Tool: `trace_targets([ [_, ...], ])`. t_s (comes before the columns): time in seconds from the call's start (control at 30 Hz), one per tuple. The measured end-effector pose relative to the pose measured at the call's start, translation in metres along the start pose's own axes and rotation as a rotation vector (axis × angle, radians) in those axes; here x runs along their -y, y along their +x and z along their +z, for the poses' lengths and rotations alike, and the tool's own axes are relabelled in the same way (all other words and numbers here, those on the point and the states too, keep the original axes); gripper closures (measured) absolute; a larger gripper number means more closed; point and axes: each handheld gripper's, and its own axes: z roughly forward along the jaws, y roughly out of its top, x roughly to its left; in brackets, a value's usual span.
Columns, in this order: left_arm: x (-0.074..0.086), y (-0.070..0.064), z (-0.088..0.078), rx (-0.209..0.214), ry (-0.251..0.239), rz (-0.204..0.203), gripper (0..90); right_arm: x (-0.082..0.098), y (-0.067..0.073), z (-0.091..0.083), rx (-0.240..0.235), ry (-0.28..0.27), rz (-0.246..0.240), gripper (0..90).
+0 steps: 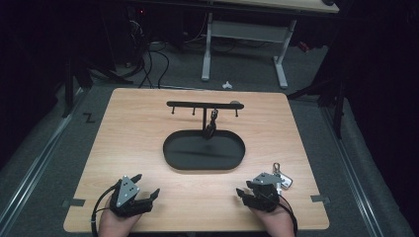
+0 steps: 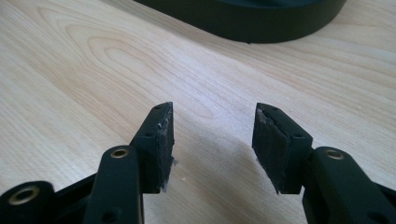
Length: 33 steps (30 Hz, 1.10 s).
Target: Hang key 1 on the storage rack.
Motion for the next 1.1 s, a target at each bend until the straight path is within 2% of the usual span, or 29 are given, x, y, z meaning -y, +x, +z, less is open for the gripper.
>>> trace_targets([
  [0.1,0.0,-0.001,0.002,0.008,0.007,0.006,21.3,-0.002,0.001,-0.004,0.016,-0.014,-0.027,48.4],
  [0.23,-0.001,-0.003,0.003,0.016,0.011,0.02,21.2,-0.001,-0.008,-0.013,0.021,-0.039,0.011,47.9],
  [0.4,-0.001,-0.001,0.002,0.018,0.005,0.018,20.8,0.001,-0.034,-0.026,0.089,-0.068,0.077,47.5],
  [0.5,-0.001,0.002,0.0,0.015,-0.001,0.011,20.8,0.001,-0.055,-0.032,0.129,-0.082,0.125,46.6],
  [0.67,0.002,0.004,-0.005,0.0,0.003,0.01,20.8,0.003,-0.077,-0.032,0.179,-0.059,0.171,45.4],
  [0.7,0.002,0.004,-0.005,0.0,0.003,0.01,20.8,0.003,-0.077,-0.032,0.179,-0.059,0.171,45.4],
  [0.73,0.004,0.005,-0.007,-0.006,0.005,0.007,20.8,0.003,-0.087,-0.03,0.199,-0.053,0.199,44.4],
  [0.87,0.01,0.009,-0.017,-0.032,0.007,-0.008,20.8,0.0,-0.101,-0.026,0.199,-0.058,0.25,43.9],
  [0.93,0.012,0.01,-0.02,-0.04,0.007,-0.016,20.9,-0.001,-0.107,-0.022,0.197,-0.042,0.28,44.4],
  [0.97,0.012,0.01,-0.02,-0.04,0.007,-0.016,20.9,-0.001,-0.107,-0.022,0.197,-0.042,0.28,44.4],
  [1.0,0.014,0.011,-0.023,-0.049,0.004,-0.02,20.9,-0.001,-0.111,-0.018,0.201,-0.009,0.312,45.1],
  [1.1,0.016,0.011,-0.026,-0.051,0.01,-0.023,21.1,0.002,-0.116,-0.014,0.182,0.027,0.348,47.5],
])
